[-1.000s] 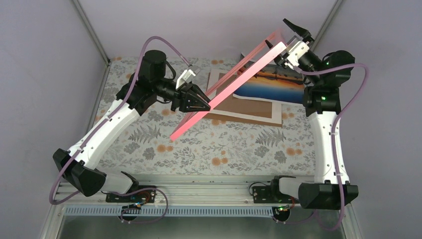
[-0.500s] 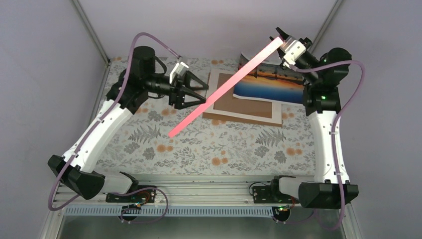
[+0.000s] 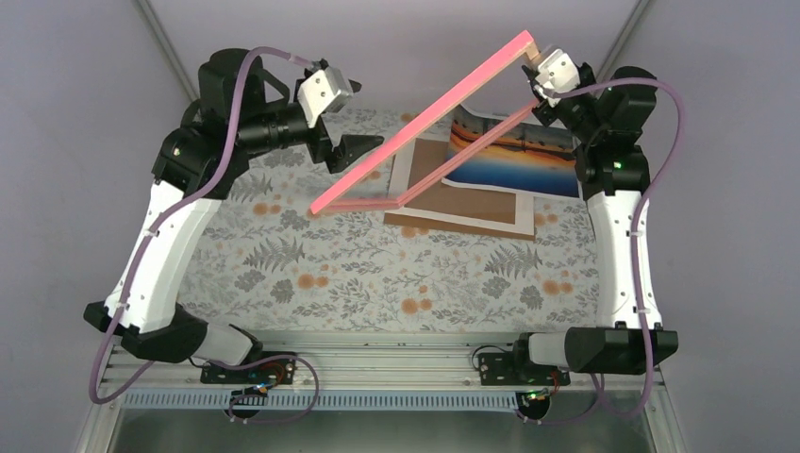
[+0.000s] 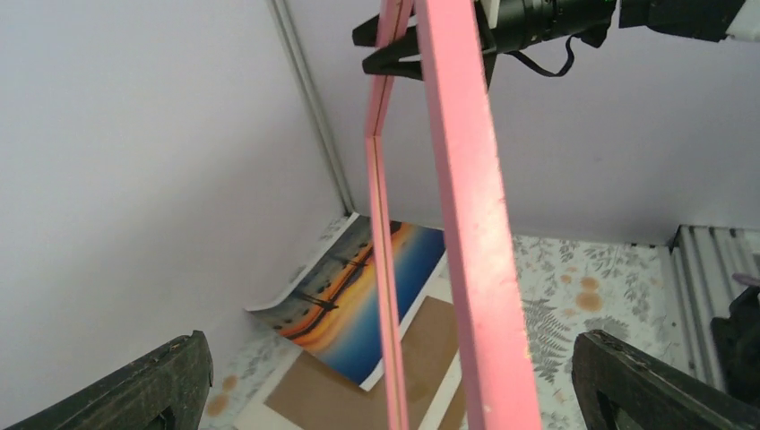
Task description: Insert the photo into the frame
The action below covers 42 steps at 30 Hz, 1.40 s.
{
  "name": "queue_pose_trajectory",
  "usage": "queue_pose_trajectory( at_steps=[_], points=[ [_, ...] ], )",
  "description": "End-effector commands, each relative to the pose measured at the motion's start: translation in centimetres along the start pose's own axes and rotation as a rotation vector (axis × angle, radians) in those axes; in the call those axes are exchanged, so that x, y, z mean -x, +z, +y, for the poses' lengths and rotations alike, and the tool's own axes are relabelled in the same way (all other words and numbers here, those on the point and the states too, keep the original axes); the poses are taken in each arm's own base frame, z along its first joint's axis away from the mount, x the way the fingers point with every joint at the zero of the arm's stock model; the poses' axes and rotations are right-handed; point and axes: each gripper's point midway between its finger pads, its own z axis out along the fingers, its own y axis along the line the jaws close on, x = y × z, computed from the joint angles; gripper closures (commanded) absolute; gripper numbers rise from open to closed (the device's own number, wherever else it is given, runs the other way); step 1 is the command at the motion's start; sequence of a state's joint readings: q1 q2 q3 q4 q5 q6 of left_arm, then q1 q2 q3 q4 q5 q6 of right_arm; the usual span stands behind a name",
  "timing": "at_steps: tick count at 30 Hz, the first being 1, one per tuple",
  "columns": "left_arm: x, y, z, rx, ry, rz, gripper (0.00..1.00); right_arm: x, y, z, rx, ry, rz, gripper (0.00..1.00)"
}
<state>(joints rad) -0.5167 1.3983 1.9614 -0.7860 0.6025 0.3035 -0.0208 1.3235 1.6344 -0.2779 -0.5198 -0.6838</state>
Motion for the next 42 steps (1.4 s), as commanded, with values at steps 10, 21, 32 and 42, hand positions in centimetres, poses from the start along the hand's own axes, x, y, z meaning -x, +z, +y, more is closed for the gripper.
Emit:
queue_pose_trajectory(
  at_steps=[10, 21, 32, 42],
  points=[
    [-3.1, 4.3, -2.9, -0.138, -0.028, 0.209, 0.02, -0.4, 0.4, 0.3, -0.018, -0.045, 0.081, 0.97],
    [-6.8, 7.5, -3.5, -0.137, -0.104, 0.318, 0.14, -0.7, 0.5, 2.5, 0.015, -0.108, 0.117, 0.97],
    [-8.3, 8.9, -2.9, -0.122, -0.129, 0.356, 0.29, 0.1, 1.6, 4.4, 0.044, -0.147, 0.115, 0.97],
    [-8.4, 8.0, -0.9, -0.042, -0.116, 0.360, 0.94, 0.5, 2.1, 4.6, 0.044, -0.125, 0.121, 0.91]
  ],
)
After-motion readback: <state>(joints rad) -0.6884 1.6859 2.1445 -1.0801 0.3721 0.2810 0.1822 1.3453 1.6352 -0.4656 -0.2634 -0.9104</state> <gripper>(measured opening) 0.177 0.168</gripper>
